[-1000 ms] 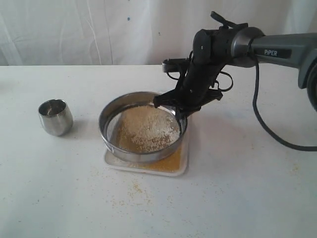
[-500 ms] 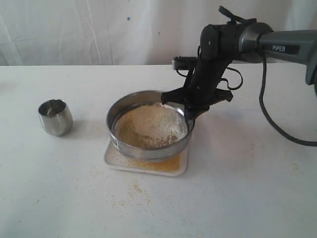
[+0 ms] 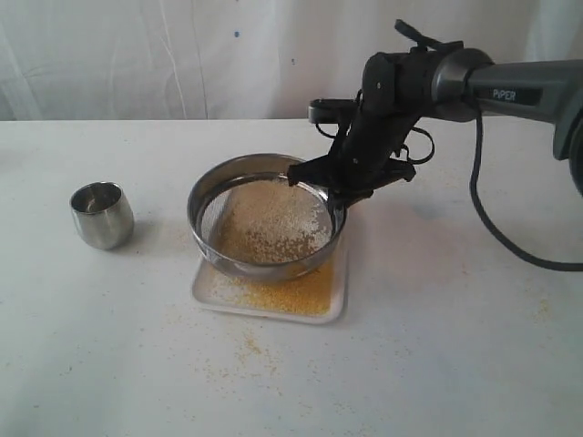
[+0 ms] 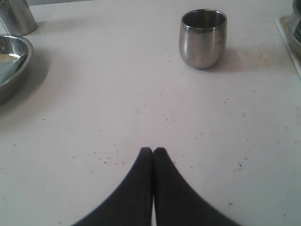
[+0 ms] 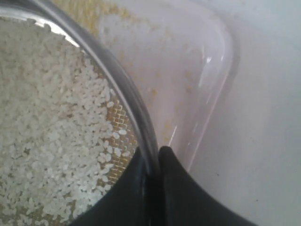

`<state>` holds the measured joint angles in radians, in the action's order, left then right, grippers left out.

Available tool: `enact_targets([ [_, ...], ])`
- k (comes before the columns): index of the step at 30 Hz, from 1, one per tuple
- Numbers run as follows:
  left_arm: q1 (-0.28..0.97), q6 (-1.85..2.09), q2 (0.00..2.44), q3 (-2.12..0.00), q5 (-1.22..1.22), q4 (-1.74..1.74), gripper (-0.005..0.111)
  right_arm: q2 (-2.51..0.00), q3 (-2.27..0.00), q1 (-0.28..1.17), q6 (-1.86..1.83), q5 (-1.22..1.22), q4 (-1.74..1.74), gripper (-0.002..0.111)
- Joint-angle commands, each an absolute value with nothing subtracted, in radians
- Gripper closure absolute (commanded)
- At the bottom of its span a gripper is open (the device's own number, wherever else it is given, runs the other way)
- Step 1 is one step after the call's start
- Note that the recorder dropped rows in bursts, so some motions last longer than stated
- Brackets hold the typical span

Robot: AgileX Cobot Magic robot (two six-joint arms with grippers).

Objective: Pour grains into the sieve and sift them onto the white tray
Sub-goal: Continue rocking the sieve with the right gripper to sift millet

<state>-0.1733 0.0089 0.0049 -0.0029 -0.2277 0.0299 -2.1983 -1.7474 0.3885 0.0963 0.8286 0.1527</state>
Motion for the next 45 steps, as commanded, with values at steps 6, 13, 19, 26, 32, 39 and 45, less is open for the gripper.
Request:
enact_targets([
  [6,-0.167,0.000,0.000,0.000,-0.228,0.029,0.107,-2.178,-1.755,0.397,0.105,0.763,0.129,0.108],
  [13,-0.167,0.000,0.000,0.000,-0.228,0.029,0.107,-2.161,-1.755,0.408,0.082,0.939,0.142,0.108],
  [19,-0.167,0.000,0.000,0.000,-0.228,0.029,0.107,-2.150,-1.755,0.390,0.239,1.008,0.118,0.108],
  [26,-0.167,0.000,0.000,0.000,-0.228,0.029,0.107,-2.168,-1.753,0.387,0.201,0.829,0.009,0.108],
  [32,-0.167,0.000,0.000,0.000,-0.228,0.029,0.107,-2.163,-1.753,0.389,0.188,1.013,0.129,0.108],
  [39,-0.167,0.000,0.000,0.000,-0.228,0.029,0.107,-2.162,-1.755,0.388,0.221,0.994,0.193,0.108],
  [45,-0.167,0.000,0.000,0.000,-0.228,0.029,0.107,-2.198,-1.755,0.385,0.213,0.795,0.084,0.108],
])
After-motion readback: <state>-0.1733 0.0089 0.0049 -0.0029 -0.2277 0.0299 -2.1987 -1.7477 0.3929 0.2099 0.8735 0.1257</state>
